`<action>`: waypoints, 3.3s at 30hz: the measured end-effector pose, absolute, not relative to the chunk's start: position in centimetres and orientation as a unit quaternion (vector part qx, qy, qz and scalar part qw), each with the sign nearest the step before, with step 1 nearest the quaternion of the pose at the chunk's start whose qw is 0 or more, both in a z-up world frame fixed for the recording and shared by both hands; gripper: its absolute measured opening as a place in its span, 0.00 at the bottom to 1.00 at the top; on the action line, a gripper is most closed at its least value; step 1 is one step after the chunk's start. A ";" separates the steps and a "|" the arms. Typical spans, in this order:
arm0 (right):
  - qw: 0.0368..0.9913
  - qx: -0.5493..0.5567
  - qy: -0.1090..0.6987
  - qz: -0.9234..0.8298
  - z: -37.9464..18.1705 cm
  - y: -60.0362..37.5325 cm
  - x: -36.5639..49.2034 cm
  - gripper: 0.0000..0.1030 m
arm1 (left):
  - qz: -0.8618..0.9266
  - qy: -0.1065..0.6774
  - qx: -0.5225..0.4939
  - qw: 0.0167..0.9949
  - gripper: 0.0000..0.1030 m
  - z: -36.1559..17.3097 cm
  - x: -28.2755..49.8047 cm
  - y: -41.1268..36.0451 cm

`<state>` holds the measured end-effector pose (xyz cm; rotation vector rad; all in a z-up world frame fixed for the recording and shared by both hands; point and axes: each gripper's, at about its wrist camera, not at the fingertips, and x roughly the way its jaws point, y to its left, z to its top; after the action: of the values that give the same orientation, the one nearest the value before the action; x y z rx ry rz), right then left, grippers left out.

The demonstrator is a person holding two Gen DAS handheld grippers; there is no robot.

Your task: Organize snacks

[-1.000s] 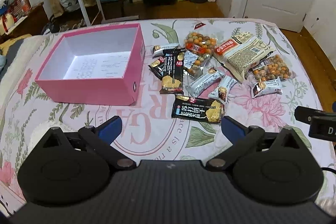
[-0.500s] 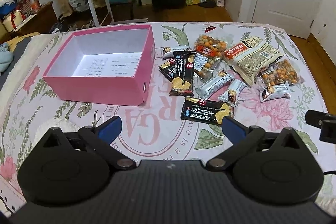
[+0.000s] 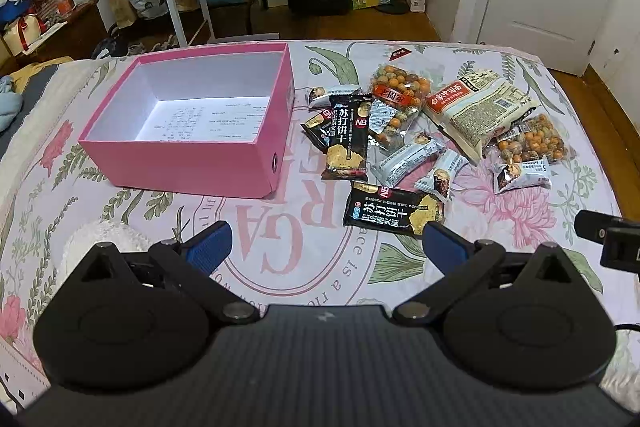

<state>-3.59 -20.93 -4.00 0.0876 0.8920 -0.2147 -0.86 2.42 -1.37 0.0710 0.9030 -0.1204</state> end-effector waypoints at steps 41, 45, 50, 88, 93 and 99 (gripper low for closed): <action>0.918 0.073 0.389 -0.023 -14.6 -29.3 4.1 1.00 | -0.209 0.454 0.032 0.866 0.90 -10.6 11.8 -5.0; 0.915 0.056 0.399 -0.016 -16.8 -30.3 5.6 1.00 | -0.242 0.471 0.040 0.847 0.83 -12.8 12.8 -7.2; 0.910 0.081 0.406 -0.005 -18.4 -31.8 7.8 1.00 | -0.272 0.478 0.076 0.831 0.66 -15.4 13.8 -9.4; 0.920 0.041 0.389 -0.001 -15.4 -27.1 4.1 0.86 | -0.311 0.475 0.014 0.823 0.26 -11.5 12.0 -6.6; 0.915 0.048 0.399 0.038 -13.6 -25.9 3.3 0.86 | -0.294 0.483 0.002 0.825 0.26 -10.4 10.3 -4.1; 0.905 0.013 0.418 0.084 -10.6 -22.7 2.7 0.86 | -0.280 0.487 -0.007 0.827 0.26 -8.6 8.9 -0.9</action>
<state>2.74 -22.66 -10.61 0.0259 0.8635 0.1736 8.87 -0.90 -8.62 -0.0142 1.0349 -0.5944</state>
